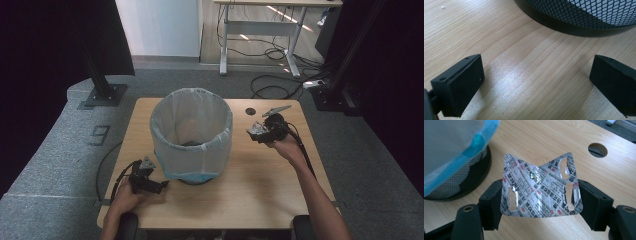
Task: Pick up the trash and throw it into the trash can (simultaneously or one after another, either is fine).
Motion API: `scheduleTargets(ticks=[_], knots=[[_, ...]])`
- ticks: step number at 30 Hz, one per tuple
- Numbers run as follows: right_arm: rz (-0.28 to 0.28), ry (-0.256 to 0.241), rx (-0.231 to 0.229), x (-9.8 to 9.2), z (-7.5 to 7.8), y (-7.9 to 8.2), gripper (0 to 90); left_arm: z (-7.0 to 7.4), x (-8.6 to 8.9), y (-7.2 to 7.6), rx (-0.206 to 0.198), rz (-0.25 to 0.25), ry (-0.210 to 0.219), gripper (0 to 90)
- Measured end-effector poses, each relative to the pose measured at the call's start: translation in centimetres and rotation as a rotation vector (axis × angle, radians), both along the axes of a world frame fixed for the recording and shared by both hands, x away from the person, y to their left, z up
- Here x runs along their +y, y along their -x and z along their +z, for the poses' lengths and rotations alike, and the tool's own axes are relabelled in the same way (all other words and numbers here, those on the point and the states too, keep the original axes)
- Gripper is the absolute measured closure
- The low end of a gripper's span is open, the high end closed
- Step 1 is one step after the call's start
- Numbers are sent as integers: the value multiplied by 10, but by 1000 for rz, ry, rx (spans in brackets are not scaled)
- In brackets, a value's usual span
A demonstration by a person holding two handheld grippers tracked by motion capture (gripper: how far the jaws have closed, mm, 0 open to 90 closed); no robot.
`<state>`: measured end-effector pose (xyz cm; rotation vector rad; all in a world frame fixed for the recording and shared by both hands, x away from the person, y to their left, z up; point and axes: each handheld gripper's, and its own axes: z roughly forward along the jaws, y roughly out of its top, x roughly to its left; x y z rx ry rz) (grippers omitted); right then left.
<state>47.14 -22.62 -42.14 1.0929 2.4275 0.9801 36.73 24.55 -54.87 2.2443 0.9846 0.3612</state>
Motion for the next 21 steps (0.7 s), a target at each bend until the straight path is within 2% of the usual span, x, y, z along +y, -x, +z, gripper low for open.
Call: scheduleTargets(ticks=[8, 21], knots=[[15, -9, 7, 1, 14, 4, 284, 0, 0, 0, 0, 0, 0, 0], [48, -16, 14, 3, 46, 10, 284, 0, 0, 0, -1, 0, 1, 0]])
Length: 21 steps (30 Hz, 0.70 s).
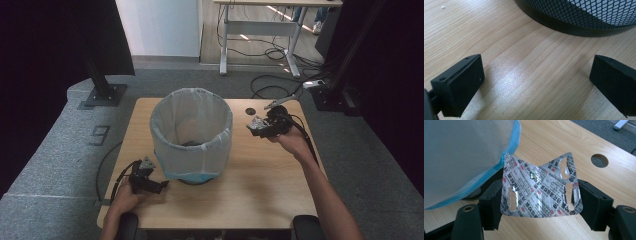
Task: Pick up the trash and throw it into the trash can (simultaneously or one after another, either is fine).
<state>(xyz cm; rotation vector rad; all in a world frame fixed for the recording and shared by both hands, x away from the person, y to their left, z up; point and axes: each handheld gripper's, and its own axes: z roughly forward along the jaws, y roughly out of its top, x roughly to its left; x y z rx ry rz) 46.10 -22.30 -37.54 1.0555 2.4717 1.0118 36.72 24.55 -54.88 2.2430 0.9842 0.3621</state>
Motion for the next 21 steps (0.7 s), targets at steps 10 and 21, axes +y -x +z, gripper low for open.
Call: scheduleTargets(ticks=[10, 21], knots=[[29, -5, -13, 4, 29, 4, 289, 0, 0, 0, 1, 0, -1, 0], [60, -1, -19, 12, 53, 6, 290, 0, 0, 0, 0, 0, -1, 0]])
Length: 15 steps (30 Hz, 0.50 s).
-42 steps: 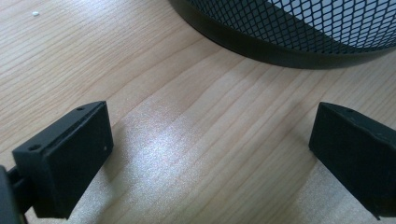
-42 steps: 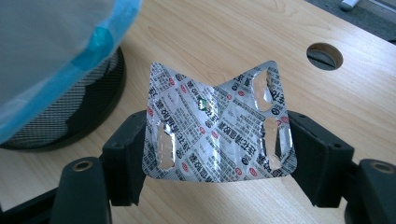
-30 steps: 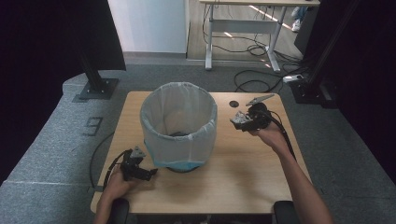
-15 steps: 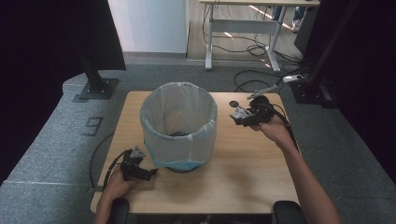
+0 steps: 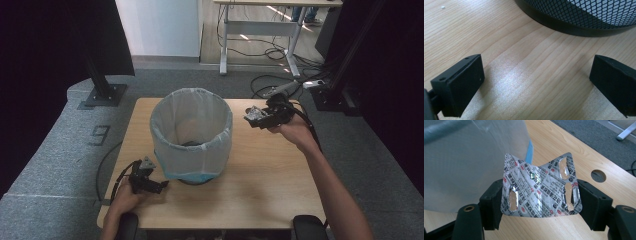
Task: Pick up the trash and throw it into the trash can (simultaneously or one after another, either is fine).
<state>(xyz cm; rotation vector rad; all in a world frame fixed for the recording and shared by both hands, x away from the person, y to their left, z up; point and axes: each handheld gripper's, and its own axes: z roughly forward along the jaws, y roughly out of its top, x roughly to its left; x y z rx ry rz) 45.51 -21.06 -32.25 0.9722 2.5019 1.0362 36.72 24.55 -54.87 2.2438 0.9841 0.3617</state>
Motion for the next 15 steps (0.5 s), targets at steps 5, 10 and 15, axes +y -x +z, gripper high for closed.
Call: scheduleTargets(ticks=[5, 10, 15], knots=[[16, -8, 0, 4, 14, 1, 290, 0, 0, 0, 0, 0, 0, 0], [25, -17, 0, 6, 25, 1, 290, 0, 0, 0, 0, 0, 0, 0], [33, -19, 1, 9, 33, 2, 290, 0, 0, 0, 0, 0, 0, 0]])
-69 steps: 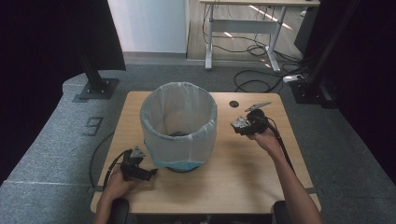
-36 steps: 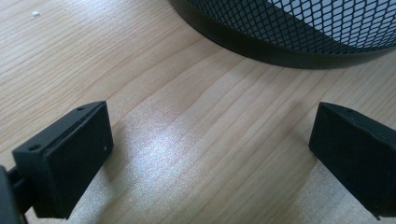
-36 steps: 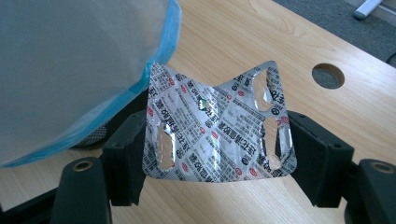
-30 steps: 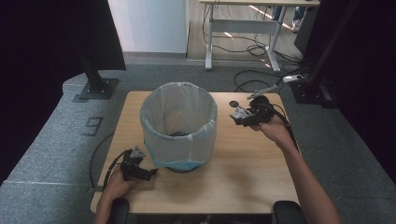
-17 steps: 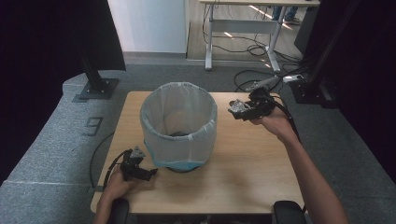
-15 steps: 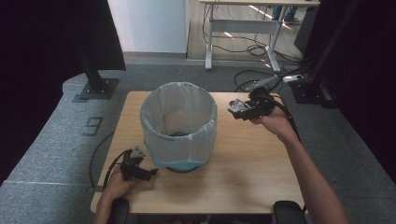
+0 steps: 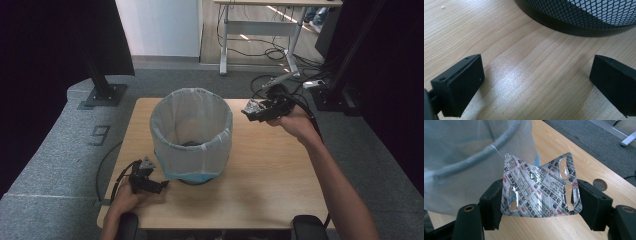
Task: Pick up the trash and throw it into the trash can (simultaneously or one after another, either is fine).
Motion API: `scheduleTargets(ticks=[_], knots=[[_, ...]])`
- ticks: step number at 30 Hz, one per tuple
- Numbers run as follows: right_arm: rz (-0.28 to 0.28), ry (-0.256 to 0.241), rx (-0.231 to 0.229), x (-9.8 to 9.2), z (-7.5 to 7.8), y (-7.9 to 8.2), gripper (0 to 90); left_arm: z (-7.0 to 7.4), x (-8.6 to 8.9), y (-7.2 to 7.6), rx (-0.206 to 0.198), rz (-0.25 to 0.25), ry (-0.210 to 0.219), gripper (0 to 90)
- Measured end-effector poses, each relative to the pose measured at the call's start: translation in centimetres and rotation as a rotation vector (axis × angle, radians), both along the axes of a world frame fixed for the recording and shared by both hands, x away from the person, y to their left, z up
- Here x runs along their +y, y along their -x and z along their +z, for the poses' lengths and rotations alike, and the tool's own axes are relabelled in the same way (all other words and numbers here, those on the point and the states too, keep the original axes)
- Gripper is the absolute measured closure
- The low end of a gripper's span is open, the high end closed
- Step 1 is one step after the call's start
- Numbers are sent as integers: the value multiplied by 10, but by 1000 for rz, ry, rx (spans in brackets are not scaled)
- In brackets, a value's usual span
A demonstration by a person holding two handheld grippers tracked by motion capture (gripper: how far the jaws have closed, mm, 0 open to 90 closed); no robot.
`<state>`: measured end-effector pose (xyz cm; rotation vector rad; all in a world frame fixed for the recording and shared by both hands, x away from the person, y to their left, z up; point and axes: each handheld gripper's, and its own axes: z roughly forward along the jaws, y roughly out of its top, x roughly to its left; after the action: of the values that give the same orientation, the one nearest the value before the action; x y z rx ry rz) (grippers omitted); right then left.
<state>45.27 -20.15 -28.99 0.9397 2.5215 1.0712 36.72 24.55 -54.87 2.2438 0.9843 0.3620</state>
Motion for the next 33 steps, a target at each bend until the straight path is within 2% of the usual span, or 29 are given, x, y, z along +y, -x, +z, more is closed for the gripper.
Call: scheduleTargets(ticks=[13, 23, 33], knots=[[52, -9, -4, 19, 25, 3, 290, 0, 0, 0, 0, 0, 0, 0], [111, -22, -7, 45, 45, 6, 290, 0, 0, 0, 0, 0, 0, 0], [168, -21, -18, 70, 51, 8, 289, 0, 0, 0, 0, 0, 0, 0]])
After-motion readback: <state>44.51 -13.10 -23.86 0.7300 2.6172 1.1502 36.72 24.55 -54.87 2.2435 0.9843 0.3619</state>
